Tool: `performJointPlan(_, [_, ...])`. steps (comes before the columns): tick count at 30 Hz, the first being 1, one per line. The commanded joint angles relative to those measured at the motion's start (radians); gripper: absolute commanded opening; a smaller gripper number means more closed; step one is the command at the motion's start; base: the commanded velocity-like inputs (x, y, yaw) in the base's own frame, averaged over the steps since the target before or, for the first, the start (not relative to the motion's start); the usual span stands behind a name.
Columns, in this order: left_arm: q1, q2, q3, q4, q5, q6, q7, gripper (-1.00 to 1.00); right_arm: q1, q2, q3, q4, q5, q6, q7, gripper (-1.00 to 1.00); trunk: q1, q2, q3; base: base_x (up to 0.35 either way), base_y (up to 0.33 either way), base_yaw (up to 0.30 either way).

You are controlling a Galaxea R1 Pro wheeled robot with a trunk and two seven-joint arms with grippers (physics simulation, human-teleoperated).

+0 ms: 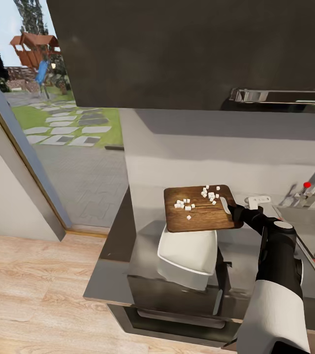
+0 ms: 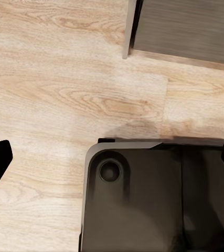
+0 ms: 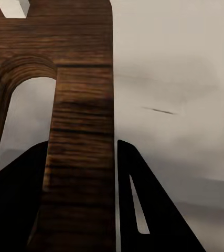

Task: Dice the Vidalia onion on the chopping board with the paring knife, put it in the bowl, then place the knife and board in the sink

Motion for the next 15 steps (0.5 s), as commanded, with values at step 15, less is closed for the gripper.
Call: performJointPlan(15, [0.002, 0.005, -0.006, -0.009, 0.005, -0.001, 0.004, 1.00, 0.000, 0.001, 0.000, 0.025, 0.008, 0.026, 0.008, -1.00, 0.001, -0.002, -0.002, 0.000, 0.000, 0.000])
